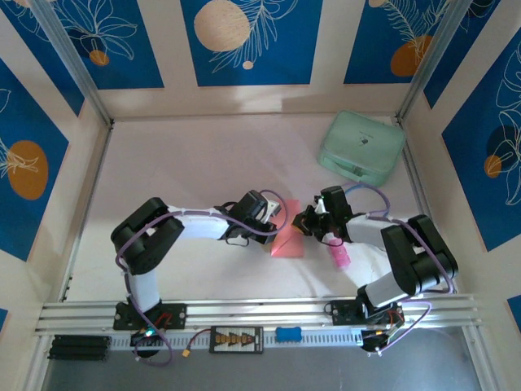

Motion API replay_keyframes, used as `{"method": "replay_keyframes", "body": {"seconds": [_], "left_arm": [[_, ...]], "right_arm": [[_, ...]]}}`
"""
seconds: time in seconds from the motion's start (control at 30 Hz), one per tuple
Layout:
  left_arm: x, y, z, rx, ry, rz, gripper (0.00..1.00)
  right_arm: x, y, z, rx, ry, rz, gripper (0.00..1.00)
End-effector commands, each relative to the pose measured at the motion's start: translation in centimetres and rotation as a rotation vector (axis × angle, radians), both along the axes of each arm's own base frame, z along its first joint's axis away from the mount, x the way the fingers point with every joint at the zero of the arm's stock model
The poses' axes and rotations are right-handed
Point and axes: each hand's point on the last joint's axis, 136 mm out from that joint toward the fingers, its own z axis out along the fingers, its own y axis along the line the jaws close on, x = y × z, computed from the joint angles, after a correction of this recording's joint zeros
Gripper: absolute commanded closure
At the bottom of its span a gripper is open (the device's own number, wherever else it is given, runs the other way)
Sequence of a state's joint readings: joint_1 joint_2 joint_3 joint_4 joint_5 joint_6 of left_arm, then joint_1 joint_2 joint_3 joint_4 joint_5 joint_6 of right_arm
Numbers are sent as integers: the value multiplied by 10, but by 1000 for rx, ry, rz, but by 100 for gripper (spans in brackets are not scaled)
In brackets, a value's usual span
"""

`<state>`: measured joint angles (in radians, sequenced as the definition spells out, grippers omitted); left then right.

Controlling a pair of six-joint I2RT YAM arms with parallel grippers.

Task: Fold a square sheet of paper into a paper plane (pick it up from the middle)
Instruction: Fold the triangle a second time at the center of the table.

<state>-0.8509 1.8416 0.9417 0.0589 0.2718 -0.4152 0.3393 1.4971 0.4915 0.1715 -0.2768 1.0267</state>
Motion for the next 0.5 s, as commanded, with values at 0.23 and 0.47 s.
{"method": "replay_keyframes", "body": {"seconds": [0.23, 0.47], "left_arm": [[-6, 10, -15, 50, 47, -14, 100], [-5, 10, -14, 49, 45, -13, 100]], "right_arm": [[-13, -25, -32, -31, 80, -105, 100], [5, -26, 1, -100, -13, -71, 100]]}}
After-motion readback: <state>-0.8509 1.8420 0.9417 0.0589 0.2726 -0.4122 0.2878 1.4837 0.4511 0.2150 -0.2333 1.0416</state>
